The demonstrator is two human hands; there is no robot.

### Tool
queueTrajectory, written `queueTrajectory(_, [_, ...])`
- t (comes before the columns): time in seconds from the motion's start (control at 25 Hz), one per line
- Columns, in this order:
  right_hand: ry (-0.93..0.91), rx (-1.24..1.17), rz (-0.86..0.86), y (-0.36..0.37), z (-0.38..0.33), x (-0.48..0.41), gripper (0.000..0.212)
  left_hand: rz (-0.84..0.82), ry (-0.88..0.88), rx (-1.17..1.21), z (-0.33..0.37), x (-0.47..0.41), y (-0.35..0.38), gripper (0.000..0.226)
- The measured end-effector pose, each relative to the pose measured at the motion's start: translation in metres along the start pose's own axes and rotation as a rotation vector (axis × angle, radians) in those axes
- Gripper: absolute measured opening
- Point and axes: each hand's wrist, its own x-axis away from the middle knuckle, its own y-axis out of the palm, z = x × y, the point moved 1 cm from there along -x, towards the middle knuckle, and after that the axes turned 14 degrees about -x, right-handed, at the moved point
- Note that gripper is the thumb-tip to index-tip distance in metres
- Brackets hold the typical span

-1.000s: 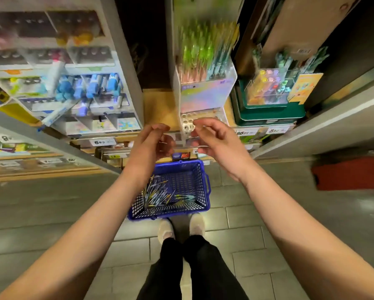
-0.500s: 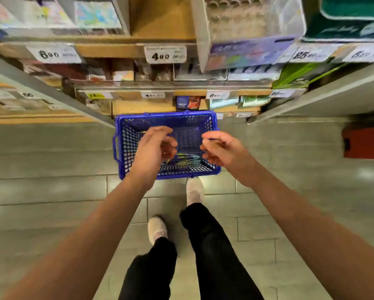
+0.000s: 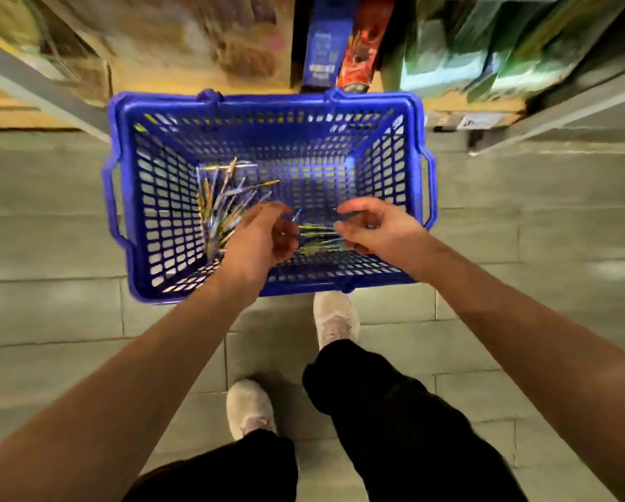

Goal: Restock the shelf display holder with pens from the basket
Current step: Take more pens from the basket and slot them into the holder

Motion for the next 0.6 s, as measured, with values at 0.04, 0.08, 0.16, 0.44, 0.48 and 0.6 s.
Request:
queueTrajectory(0.04, [-0.006, 0.037, -0.006, -0.005, 0.017, -0.02, 0.02, -0.021, -0.029, 0.007, -0.011, -0.023, 0.003, 0.016])
queueTrajectory(0.08, [-0.015, 0.11, -0.025, -0.009, 0.031, -0.04, 0.021, -0.036, -0.051, 0.014, -0.021, -0.045, 0.004, 0.019])
queueTrajectory(0.16, [-0.006, 0.377, -0.086, -0.017, 0.05, -0.079, 0.031, -0.067, -0.062, 0.003, -0.033, -0.086, 0.004, 0.022])
queueTrajectory(0.44, [0.108, 1.53, -0.416, 0.008, 0.091, -0.186, 0.035, -0.083, -0.111, -0.153, -0.041, -0.159, -0.024, 0.033])
queueTrajectory(0.48, [0.077, 1.566, -0.392, 0.017, 0.1, -0.198, 0.029, -0.077, -0.108, -0.177, -0.037, -0.164, -0.027, 0.034])
queueTrajectory(0.6, [0.029, 1.579, -0.322, 0.037, 0.12, -0.222, 0.017, -0.076, -0.069, -0.267, -0.024, -0.167, -0.028, 0.035])
